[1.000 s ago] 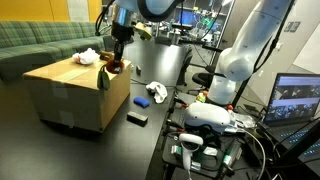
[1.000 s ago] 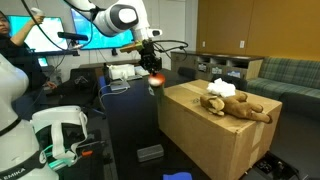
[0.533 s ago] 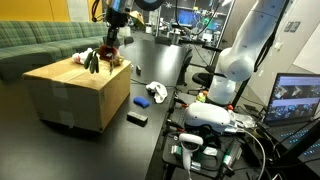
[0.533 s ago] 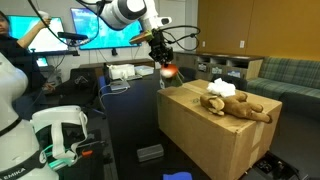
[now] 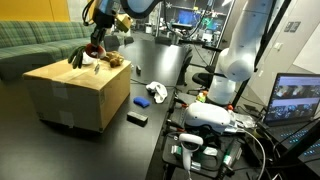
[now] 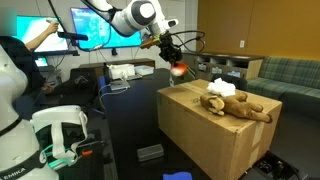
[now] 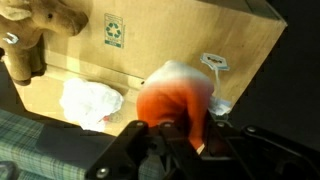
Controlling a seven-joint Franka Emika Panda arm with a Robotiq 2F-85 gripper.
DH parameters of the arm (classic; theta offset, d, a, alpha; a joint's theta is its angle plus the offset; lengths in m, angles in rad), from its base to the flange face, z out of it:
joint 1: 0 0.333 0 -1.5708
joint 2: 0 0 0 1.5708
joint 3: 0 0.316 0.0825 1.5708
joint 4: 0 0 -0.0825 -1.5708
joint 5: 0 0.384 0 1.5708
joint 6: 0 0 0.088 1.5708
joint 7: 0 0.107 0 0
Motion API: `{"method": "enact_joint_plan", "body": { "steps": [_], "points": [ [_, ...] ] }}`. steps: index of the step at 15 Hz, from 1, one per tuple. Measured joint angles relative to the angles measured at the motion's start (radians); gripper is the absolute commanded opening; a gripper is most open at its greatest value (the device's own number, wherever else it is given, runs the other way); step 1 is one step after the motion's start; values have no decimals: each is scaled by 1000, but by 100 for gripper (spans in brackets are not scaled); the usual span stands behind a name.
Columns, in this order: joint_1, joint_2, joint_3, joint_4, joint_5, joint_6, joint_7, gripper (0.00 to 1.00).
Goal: Swap the things on the box with the things on the table
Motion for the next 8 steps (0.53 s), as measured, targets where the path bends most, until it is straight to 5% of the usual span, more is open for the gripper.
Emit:
{"method": "enact_joint_plan", "body": {
  "steps": [8],
  "points": [
    [71,166,-33,93,-289,41,319,3]
  ]
}}
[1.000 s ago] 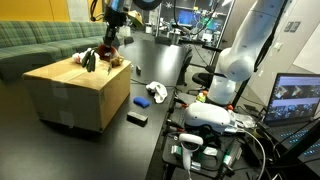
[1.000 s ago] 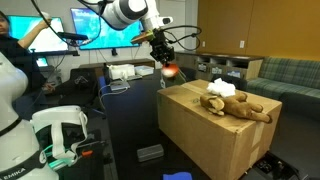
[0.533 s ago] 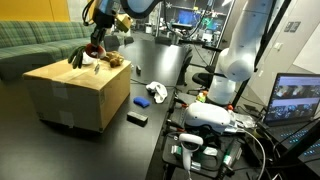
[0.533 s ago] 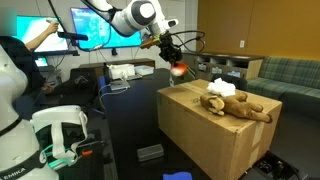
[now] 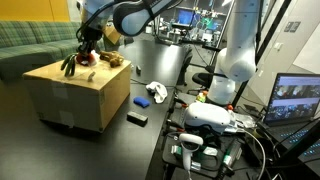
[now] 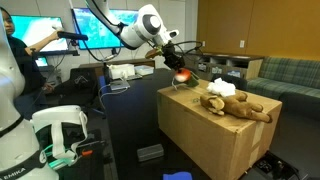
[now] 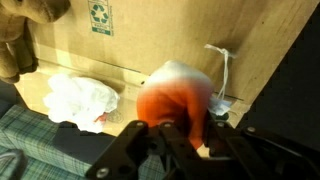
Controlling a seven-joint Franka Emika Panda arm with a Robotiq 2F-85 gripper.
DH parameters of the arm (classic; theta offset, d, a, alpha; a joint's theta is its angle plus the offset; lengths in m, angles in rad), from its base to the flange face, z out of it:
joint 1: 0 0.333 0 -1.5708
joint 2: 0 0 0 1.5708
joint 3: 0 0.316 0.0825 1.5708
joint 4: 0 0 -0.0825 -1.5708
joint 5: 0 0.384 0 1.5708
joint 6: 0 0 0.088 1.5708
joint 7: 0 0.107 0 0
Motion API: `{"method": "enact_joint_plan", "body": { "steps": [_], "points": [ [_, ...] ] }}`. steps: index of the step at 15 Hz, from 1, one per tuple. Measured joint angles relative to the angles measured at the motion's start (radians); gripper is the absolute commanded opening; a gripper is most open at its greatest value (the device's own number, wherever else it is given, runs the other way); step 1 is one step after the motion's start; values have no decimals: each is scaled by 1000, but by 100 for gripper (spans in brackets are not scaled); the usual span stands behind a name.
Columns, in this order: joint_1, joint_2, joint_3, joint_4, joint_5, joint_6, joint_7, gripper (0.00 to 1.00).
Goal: Swap the things on the box with the things on the table
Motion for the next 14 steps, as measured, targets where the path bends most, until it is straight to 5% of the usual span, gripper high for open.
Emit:
{"method": "enact_joint_plan", "body": {
  "steps": [2,3,4,12,14],
  "points": [
    [28,30,-15,19,-12,-15,18,3],
    [39,46,-27,28,-15,-18,20,27],
    [47,67,-40,38,-17,-18,20,37],
    [91,186,-137,133,-23,-38,19,95],
    [92,180,-142,145,-21,-48,10,100]
  ]
}}
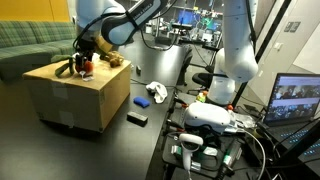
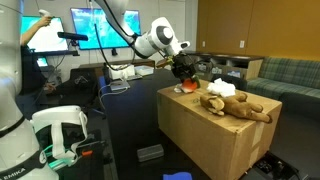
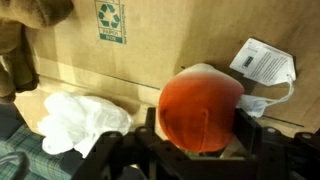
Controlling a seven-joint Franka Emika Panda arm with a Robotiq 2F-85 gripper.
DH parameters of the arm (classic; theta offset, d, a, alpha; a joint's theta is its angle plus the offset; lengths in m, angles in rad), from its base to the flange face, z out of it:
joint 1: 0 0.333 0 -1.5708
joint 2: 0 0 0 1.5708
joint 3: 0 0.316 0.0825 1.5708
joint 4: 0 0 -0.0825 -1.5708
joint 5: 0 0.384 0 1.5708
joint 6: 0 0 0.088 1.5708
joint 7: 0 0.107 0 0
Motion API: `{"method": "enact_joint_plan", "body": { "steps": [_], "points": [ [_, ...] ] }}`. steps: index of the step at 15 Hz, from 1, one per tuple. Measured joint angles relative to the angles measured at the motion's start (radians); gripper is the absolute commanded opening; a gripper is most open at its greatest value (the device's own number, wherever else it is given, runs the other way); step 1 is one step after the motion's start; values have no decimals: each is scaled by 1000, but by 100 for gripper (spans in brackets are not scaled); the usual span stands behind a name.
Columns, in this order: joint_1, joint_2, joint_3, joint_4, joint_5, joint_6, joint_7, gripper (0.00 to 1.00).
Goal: Swap the things on the box with the things on the table
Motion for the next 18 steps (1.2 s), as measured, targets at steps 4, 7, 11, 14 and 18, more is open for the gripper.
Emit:
{"method": "enact_joint_plan", "body": {
  "steps": [4,7,11,14,18],
  "points": [
    [-29,-61,5,1,130,-17,-174,100],
    [-64,-149,12,-9,239,-86,-339,100],
    [-109,-291,10,-68,334,-195,-486,100],
    [-139,-419,-2,-162,375,-241,-541,100],
    [-170,-609,-46,-346,426,-247,-588,100]
  ]
}}
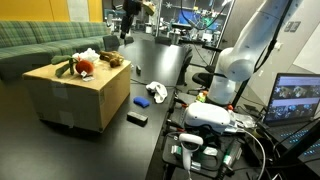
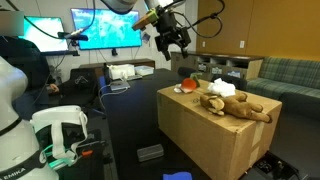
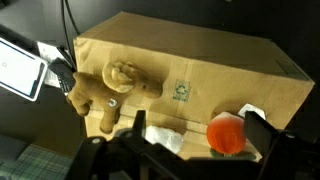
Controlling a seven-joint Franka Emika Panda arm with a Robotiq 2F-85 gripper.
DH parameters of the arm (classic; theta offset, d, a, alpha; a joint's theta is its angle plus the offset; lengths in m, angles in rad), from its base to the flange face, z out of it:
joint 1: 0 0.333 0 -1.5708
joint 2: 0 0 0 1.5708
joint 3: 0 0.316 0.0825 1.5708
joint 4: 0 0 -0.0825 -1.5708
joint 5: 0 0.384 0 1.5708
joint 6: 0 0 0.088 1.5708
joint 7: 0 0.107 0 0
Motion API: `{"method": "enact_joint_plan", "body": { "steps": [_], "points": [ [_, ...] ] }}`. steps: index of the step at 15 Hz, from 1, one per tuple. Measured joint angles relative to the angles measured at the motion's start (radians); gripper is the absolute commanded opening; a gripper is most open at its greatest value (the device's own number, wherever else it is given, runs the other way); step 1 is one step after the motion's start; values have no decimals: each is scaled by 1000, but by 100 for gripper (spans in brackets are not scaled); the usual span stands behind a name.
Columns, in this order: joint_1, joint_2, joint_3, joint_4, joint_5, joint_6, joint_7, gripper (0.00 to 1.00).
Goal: Swap the things on the box with the things on the table
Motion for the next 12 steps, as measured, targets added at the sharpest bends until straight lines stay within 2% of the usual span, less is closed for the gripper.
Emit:
{"method": "enact_joint_plan", "body": {
  "steps": [3,6,12],
  "points": [
    [-16,-135,-42,-143,7,18,-10,100],
    [-27,-242,-73,-274,7,90,-10,100],
    [-37,-354,-114,-446,7,223,-14,100]
  ]
}}
